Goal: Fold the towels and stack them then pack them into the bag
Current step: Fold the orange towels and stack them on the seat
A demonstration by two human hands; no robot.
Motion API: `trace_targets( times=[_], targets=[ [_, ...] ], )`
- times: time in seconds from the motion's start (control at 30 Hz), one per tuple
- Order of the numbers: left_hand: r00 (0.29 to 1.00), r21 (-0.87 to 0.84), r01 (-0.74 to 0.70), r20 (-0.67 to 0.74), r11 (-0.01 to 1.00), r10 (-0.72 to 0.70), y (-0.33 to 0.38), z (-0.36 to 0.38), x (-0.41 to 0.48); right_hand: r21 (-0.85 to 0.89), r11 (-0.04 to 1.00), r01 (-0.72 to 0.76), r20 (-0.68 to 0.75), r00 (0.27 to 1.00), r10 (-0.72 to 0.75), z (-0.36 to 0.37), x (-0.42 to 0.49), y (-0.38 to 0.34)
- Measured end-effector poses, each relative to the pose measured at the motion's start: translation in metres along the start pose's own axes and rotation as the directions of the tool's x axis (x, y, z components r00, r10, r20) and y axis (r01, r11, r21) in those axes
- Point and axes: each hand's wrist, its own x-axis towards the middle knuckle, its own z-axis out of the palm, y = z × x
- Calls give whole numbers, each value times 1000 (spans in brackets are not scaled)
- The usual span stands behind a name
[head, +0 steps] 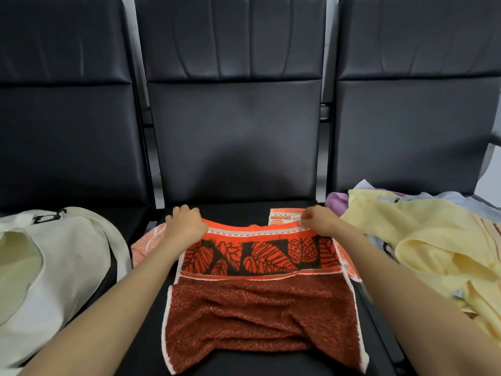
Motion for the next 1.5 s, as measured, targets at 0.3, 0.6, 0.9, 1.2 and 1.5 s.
trace_targets(
  times=[0.3, 0.6, 0.9, 1.2, 1.5],
  targets=[
    [912, 33, -368, 207, 929, 354, 18, 27, 15, -75, 995, 65, 67, 996, -60, 20, 14, 15],
    [840, -105, -543, -84, 833, 537, 24, 14, -2, -262, 943, 207, 186, 969, -161, 22, 7, -2],
    [628, -74, -749, -399, 659, 669, -4, -2, -47, -173, 915, 365, 62, 931, -360, 14, -18, -18],
    [917, -669, -396, -250, 629, 311, -11, 2, -94, -287, 839, 462, -255, 808, -532, 16, -78, -1],
    [879, -481, -454, -101, 750, 466, -25, -8, -102, -397, 820, 412, -128, 860, -494, 12, -115, -1]
  ],
)
